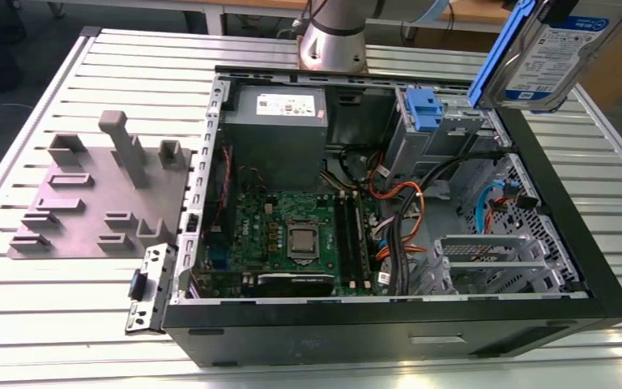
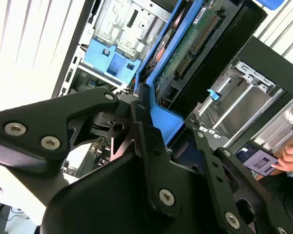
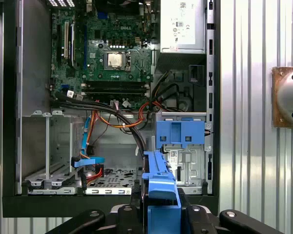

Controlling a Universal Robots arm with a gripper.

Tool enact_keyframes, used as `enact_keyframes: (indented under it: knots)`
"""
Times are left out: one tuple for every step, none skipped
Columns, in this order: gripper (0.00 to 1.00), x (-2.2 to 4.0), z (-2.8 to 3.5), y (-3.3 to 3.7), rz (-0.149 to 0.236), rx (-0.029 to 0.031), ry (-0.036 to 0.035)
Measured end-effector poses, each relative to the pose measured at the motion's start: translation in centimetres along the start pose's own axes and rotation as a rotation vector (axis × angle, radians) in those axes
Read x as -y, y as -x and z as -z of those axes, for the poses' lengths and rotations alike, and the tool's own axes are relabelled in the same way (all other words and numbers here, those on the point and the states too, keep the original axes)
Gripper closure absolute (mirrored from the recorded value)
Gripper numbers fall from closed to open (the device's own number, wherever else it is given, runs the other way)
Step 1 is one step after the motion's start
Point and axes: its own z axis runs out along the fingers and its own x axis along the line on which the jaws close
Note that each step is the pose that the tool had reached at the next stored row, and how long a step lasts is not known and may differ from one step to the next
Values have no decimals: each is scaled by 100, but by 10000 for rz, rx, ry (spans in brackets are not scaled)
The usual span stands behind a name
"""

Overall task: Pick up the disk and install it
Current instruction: 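Pick up the disk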

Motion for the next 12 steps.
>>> enact_keyframes:
  knots:
    - [64, -1, 0, 0, 0, -1, 0]
    - [64, -9, 0, 0, 0, 0, 0]
    - [64, -16, 0, 0, 0, 0, 0]
    - [64, -17, 0, 0, 0, 0, 0]
    - [64, -17, 0, 0, 0, -1, 0]
    - [64, -18, 0, 0, 0, 0, 0]
    - [64, -19, 0, 0, -1, 0, 0]
    - [64, -19, 0, 0, 0, 0, 0]
    - [64, -20, 0, 0, 0, -1, 0]
    - [64, -21, 0, 0, 0, -1, 0]
    - [64, -22, 0, 0, 0, 0, 0]
    - [64, -22, 0, 0, -1, -1, 0]
